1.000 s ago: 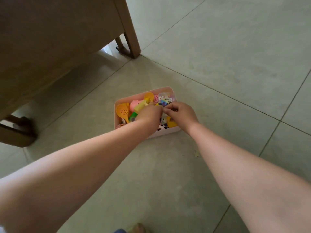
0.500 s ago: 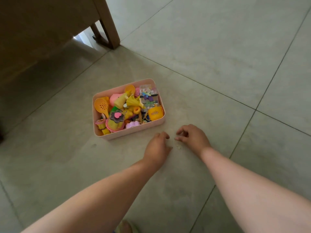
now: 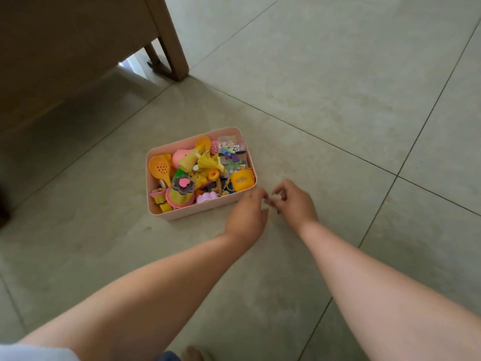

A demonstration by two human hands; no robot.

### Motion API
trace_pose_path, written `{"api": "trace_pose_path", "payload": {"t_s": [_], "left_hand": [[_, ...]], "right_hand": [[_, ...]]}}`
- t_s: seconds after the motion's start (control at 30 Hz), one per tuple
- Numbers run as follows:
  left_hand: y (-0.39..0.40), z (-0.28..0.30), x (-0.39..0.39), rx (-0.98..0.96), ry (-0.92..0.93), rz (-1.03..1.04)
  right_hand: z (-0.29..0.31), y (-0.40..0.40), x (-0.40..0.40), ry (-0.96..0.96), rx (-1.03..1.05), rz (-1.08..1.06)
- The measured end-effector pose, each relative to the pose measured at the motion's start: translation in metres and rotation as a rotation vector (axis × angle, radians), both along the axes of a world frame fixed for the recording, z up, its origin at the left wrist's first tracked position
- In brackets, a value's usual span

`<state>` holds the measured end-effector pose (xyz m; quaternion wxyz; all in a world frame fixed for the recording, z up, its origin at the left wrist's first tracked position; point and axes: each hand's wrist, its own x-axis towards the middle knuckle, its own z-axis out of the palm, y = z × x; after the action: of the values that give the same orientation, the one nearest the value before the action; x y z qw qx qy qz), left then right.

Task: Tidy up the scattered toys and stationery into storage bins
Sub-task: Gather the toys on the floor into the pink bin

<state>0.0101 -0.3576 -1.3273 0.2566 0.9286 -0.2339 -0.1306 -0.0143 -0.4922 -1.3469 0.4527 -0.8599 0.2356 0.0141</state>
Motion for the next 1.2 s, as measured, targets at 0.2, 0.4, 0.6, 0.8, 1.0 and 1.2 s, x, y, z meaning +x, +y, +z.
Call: {"api": "trace_pose_path", "payload": {"t_s": [0.2,0.4,0.6,0.8,1.0,1.2], "left_hand": [[0.022,0.034,0.035,-0.073,-0.326,0.213],[0.05,0.019,0.039,0.269,-0.337,0.102],[0.051,0.017,0.047,0.535,-0.388,-0.122],[0.077,0.019,0.052,0.548,-0.358,-0.209],[0.128,0.01,0.048,0.562,-0.368,-0.245],[0.12,0.012,0.049,0.417,-0.406,-0.051]], "right_hand": [[0.05,0.033,0.054,-0.303,0.176,0.02],[0.043,0.039,0.068,-0.168,-0.028,-0.037],[0.023,0.039,0.07,0.243,-0.032,0.031],[0.026,0.066,0.068,0.239,-0.185,0.157],[0.019,0.111,0.07,0.19,-0.206,0.265],[0.022,0.111,0.086,0.202,-0.236,0.208]]}}
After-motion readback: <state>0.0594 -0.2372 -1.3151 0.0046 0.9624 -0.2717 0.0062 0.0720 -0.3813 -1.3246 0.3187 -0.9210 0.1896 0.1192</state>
